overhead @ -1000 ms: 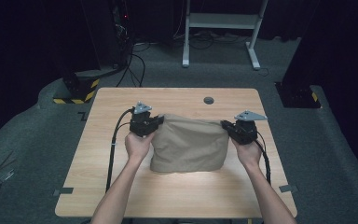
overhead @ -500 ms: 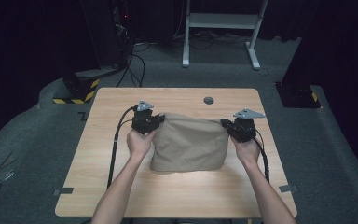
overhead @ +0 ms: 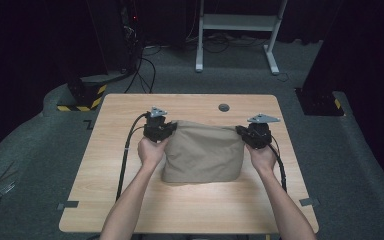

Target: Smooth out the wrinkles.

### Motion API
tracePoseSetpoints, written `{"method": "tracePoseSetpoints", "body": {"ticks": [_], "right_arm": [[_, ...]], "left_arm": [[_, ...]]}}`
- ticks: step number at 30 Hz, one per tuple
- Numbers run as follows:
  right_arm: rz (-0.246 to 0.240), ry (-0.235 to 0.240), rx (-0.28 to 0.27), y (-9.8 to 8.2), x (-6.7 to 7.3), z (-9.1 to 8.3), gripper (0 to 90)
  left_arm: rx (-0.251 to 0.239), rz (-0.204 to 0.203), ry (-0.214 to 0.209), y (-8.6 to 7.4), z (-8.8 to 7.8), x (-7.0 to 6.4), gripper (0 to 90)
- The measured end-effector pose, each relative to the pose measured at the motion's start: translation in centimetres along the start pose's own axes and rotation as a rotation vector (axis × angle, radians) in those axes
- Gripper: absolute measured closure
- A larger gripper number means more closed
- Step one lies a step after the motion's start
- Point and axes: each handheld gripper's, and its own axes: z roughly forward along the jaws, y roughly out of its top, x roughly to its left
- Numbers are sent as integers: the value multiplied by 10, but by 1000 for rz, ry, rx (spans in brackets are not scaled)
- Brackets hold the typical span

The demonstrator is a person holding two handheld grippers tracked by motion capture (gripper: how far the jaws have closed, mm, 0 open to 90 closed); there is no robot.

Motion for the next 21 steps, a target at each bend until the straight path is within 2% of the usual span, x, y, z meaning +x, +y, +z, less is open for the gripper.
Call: {"method": "tracePoseSetpoints", "body": {"ticks": [7, 14, 21], "right_arm": [[-5, -19, 30, -4, -1, 13, 872], [-8, -17, 49, -10, 0, 21, 872], [12, -22, 55, -18, 0, 29, 868]], "left_arm": [[27, 5, 18, -5, 9, 1, 842], [45, -8, 29, -14, 16, 4, 842], [54, -9, 54, -20, 23, 1, 837]]}}
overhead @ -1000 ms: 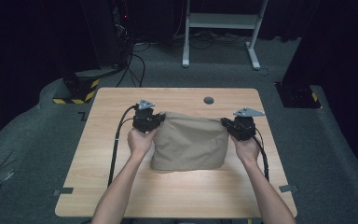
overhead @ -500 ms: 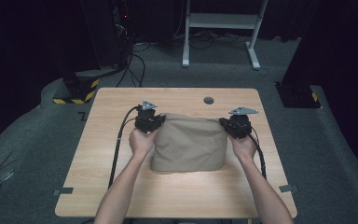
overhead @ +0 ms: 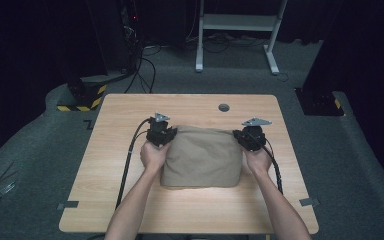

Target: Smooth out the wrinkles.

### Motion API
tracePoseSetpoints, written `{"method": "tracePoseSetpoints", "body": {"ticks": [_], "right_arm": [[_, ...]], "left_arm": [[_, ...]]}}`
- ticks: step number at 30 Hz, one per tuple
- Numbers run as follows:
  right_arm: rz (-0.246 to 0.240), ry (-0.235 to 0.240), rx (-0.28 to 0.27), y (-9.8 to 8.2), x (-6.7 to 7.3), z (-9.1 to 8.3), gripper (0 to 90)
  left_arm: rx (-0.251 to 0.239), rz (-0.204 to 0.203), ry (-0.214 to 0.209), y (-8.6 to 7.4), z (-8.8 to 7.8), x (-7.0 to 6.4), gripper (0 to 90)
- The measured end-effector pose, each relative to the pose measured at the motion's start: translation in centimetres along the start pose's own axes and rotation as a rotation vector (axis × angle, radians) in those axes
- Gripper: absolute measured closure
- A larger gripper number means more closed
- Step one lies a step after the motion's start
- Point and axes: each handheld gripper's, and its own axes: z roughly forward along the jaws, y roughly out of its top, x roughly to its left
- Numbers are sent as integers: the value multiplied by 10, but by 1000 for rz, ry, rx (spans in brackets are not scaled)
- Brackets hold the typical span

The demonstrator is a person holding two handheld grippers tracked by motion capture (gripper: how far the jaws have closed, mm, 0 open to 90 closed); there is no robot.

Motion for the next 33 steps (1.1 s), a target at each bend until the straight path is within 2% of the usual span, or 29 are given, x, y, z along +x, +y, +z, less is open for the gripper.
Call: {"method": "tracePoseSetpoints", "body": {"ticks": [2, 6, 8, 15, 19, 24, 27, 33], "right_arm": [[7, 2, -12, -4, -1, 2, 865], [-44, -20, -34, -11, 3, 7, 854], [-54, -28, -45, -14, 4, 10, 843], [9, 3, -28, -24, -1, 14, 761], [38, 20, -17, -26, -3, 14, 720], [80, 38, -1, -26, -4, 11, 615], [100, 51, 1, -27, -8, 9, 552], [112, 55, -20, -27, -14, 0, 517]], "left_arm": [[0, -1, 2, -2, 1, 0, 836], [12, -9, 4, -6, 4, 1, 831], [21, -15, 4, -9, 5, 2, 827], [30, -21, -4, -14, 7, 3, 772], [31, -22, -12, -15, 6, 3, 698], [34, -25, -14, -13, 3, 5, 555], [12, -30, 6, -13, -3, 8, 475], [-16, -32, -1, -14, -16, 11, 435]]}}
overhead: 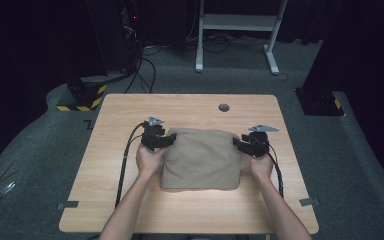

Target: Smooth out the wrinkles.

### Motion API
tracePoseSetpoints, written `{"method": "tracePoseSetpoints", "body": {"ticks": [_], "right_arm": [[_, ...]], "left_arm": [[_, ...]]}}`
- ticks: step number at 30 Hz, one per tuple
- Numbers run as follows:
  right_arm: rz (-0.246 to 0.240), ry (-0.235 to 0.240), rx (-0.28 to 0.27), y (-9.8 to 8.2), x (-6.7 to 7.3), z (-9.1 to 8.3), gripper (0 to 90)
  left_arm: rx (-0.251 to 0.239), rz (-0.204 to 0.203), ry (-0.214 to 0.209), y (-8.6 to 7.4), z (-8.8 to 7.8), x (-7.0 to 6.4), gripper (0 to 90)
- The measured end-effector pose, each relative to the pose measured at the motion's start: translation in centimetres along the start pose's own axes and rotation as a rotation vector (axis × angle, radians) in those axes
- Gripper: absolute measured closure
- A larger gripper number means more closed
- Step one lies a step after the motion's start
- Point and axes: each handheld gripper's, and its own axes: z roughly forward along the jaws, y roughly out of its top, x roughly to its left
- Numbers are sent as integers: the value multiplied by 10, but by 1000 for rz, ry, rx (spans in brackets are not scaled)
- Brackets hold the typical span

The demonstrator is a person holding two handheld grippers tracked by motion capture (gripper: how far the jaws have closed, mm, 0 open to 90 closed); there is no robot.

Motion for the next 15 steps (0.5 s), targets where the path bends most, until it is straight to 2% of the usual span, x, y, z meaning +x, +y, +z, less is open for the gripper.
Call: {"method": "tracePoseSetpoints", "body": {"ticks": [1, 4, 5, 8, 11, 15], "right_arm": [[0, 1, -4, 1, 1, -3, 514], [-15, 12, -24, 3, 5, -8, 513], [-24, 19, -32, 4, 7, -10, 513], [-40, 42, -53, 6, 14, -14, 524], [-69, 62, -67, 7, 24, -17, 530], [-92, 87, -63, 7, 35, -16, 531]], "left_arm": [[-16, 13, -17, 1, -5, -3, 433], [-31, 30, -32, 3, -9, -8, 428], [-45, 47, -49, 4, -12, -13, 428], [-58, 67, -82, 5, -14, -22, 426], [-52, 91, -114, 4, -13, -32, 415], [-13, 125, -129, 0, -7, -43, 404]]}}
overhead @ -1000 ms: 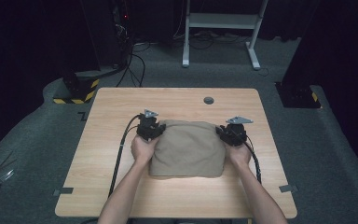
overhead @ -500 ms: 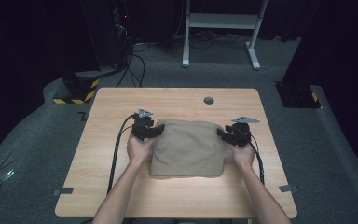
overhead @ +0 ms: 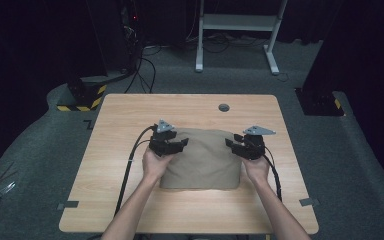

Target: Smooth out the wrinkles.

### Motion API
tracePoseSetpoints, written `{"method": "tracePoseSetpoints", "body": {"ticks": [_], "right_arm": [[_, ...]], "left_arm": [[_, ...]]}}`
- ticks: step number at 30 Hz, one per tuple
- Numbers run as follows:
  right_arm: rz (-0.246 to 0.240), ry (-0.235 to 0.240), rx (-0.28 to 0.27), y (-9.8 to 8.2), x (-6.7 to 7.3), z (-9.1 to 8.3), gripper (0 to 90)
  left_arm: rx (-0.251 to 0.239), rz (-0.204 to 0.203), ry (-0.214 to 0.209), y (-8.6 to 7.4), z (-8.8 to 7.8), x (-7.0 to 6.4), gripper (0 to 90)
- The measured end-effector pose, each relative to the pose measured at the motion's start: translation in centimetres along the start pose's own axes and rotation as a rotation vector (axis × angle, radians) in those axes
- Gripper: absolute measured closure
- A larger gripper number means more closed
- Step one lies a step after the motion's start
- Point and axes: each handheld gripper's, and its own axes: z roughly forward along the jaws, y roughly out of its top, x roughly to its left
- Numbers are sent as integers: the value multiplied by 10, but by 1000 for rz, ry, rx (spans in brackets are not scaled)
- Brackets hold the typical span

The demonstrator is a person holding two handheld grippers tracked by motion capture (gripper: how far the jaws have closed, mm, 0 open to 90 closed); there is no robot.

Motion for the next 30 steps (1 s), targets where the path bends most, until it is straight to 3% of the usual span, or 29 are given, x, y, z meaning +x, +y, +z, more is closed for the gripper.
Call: {"method": "tracePoseSetpoints", "body": {"ticks": [3, 9, 12, 20, 24, 27, 30], "right_arm": [[-11, 10, 23, -2, 6, 5, 529], [-9, -4, 63, -11, 5, 20, 524], [18, -6, 80, -18, -1, 26, 523], [38, -47, 121, -31, -17, 23, 521], [47, -61, 112, -34, -21, 22, 524], [38, -51, 70, -29, -16, 21, 525], [27, -22, 62, -22, -8, 26, 524]], "left_arm": [[12, 2, -1, -1, 3, -2, 399], [65, 6, 40, -10, 20, 4, 401], [59, -24, 47, -20, 25, 10, 417], [86, -26, 68, -29, 22, 17, 419], [56, -18, 103, -22, 19, 13, 424], [29, 9, 75, -13, 21, 5, 418], [45, -9, 56, -8, 31, 6, 409]]}}
